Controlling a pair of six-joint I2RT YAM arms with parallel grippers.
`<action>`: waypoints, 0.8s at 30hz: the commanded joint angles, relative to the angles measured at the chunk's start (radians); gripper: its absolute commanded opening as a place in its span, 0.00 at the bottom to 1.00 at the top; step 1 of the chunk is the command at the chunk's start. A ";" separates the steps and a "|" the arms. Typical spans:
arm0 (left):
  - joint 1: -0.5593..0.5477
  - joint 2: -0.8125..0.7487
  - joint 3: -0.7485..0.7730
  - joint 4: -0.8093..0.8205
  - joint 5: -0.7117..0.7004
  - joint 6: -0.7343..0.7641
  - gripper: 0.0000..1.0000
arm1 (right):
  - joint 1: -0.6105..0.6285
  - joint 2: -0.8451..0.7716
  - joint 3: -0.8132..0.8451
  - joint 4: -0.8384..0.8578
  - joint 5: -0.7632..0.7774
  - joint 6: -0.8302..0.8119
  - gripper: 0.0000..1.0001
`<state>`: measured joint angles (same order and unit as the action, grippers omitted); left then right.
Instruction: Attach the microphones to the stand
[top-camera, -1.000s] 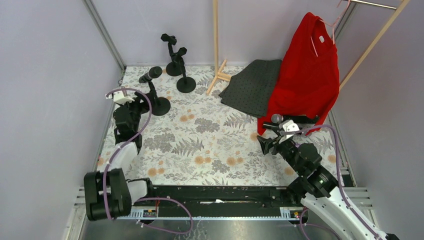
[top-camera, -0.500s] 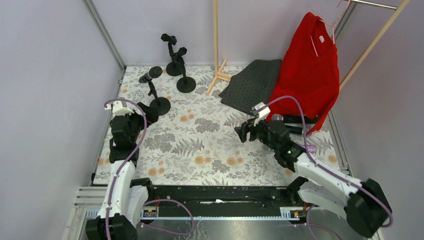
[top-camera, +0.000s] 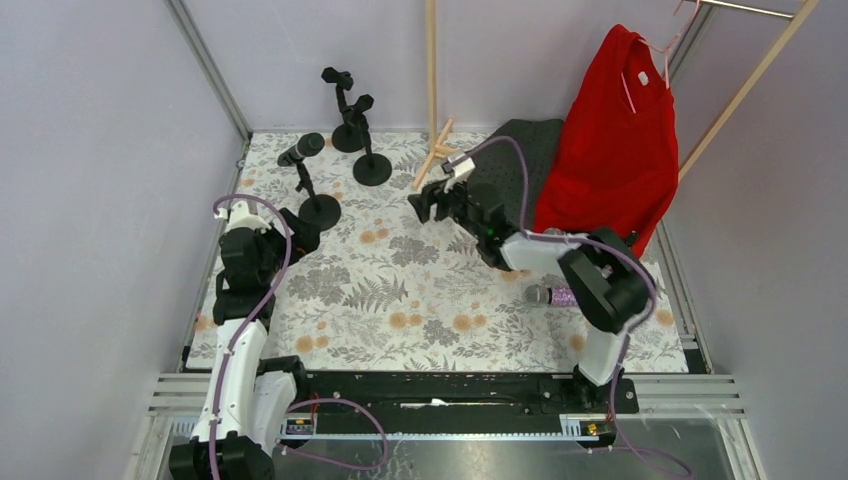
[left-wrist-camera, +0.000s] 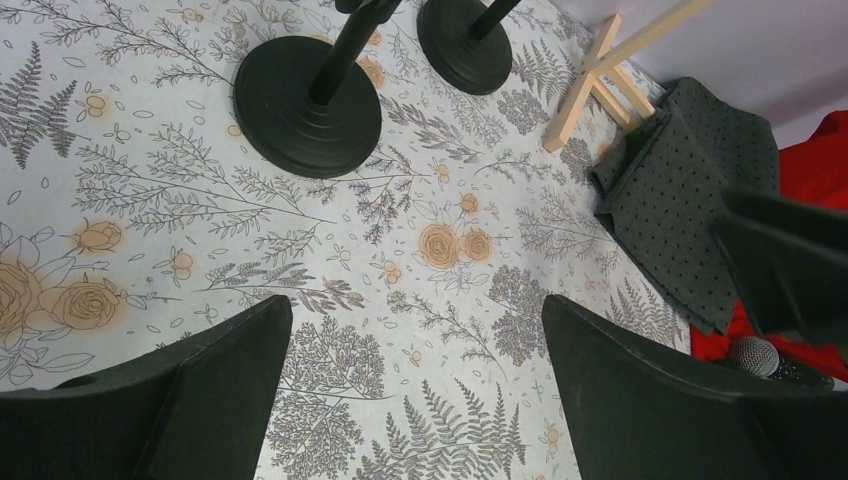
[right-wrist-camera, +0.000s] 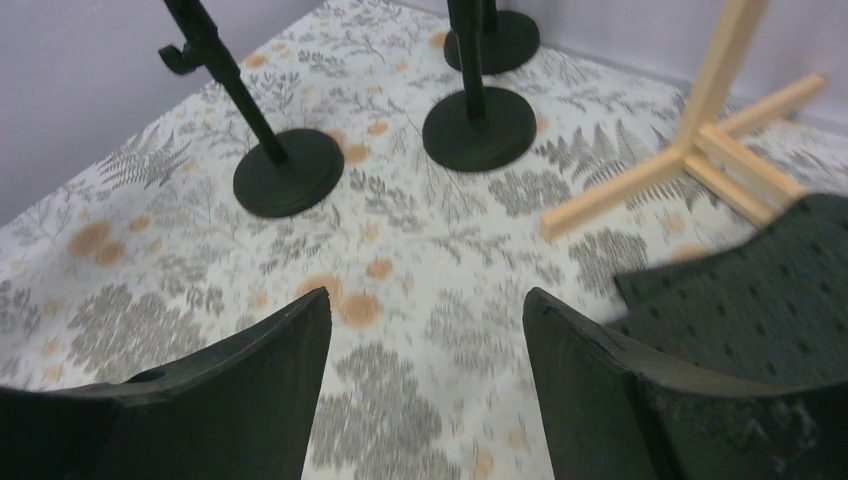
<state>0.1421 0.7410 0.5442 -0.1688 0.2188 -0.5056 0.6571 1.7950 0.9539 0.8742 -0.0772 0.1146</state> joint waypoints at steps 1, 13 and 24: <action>-0.002 -0.019 0.044 0.011 0.020 0.015 0.99 | -0.004 0.219 0.237 0.213 -0.053 0.015 0.77; -0.003 -0.007 0.047 0.006 0.025 0.024 0.99 | -0.009 0.779 0.974 0.137 -0.090 0.021 0.76; -0.002 0.000 0.046 0.014 0.042 0.025 0.99 | -0.025 1.107 1.535 -0.104 -0.037 -0.051 0.77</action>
<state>0.1417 0.7414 0.5442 -0.1894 0.2401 -0.4942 0.6495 2.8414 2.3463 0.8265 -0.1474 0.1081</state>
